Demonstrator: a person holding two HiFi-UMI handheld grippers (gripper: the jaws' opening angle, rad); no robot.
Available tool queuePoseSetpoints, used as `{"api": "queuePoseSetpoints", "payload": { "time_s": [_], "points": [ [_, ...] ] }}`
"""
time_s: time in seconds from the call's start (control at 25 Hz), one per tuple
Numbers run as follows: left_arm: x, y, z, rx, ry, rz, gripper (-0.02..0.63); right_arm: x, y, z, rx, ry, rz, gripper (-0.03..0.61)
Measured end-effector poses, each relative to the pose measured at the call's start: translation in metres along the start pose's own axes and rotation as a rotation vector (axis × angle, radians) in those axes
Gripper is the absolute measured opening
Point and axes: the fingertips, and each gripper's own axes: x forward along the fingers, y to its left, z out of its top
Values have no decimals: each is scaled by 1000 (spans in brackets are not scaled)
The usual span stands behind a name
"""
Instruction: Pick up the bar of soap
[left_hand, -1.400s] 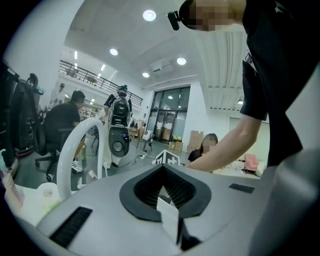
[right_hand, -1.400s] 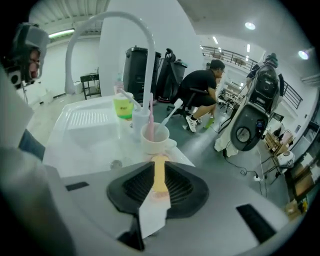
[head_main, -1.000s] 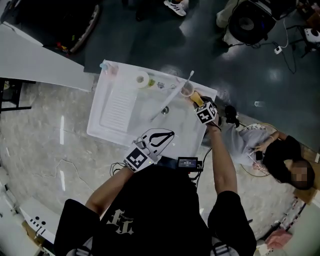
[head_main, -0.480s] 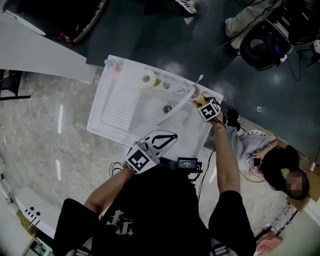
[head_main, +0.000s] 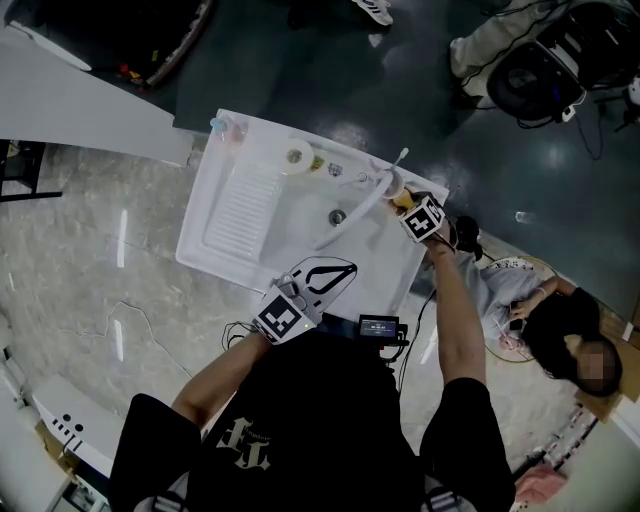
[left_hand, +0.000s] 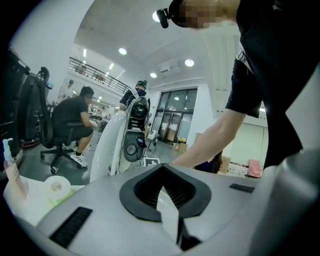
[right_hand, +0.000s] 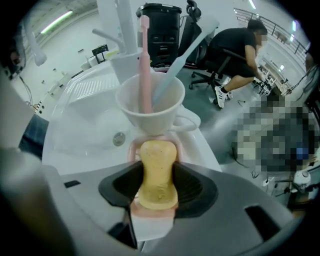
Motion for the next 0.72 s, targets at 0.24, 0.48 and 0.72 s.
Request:
{"api": "queuePoseSetpoints", "payload": {
  "time_s": [0.24,0.48,0.72],
  "points": [
    [-4,3,7,-8,-5,20,8,-25,-2,1,55,-104,-51,187],
    [5,-9,10,27,-25,-24,8,-80,9,-2,216,-326,-115,187],
    [12,-16,18,5,-22,-50,8,-171,43,-2,314,-573,-174,187]
  ]
}}
